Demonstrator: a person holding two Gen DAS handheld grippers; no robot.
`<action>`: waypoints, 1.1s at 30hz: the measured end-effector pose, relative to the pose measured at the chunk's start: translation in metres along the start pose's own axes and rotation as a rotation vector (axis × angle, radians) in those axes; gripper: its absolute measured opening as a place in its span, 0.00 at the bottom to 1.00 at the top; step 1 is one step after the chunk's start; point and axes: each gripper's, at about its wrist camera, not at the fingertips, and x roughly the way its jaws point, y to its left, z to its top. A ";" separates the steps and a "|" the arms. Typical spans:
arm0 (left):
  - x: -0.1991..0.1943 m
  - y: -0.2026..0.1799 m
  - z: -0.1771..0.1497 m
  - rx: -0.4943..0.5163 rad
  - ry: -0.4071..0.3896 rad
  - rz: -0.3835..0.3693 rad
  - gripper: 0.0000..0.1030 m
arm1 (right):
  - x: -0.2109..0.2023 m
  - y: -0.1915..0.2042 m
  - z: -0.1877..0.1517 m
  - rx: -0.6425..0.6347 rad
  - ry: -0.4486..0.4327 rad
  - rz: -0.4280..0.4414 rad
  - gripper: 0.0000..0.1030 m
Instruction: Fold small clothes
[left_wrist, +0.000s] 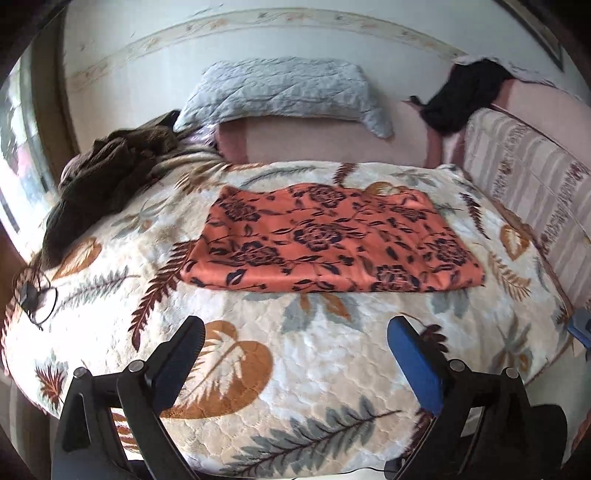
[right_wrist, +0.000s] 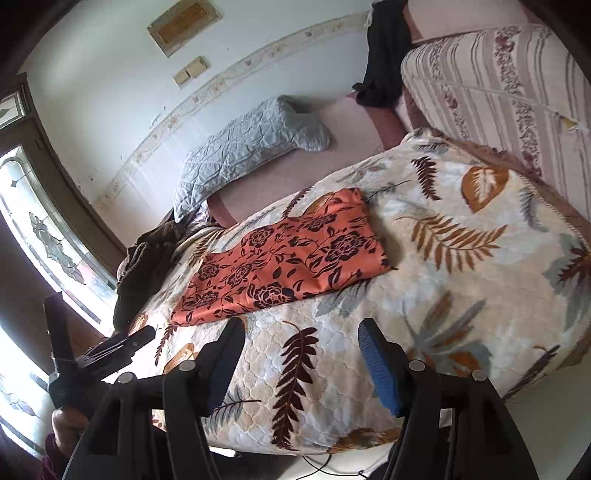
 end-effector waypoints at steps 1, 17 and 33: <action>0.015 0.015 0.002 -0.053 0.022 0.020 0.96 | 0.017 0.001 0.004 0.007 0.017 0.008 0.65; 0.160 0.112 0.039 -0.377 0.032 0.252 0.96 | 0.254 0.037 0.054 0.186 0.193 0.278 0.51; 0.129 0.081 0.051 -0.162 -0.100 0.226 0.96 | 0.261 0.012 0.061 0.174 0.230 0.117 0.31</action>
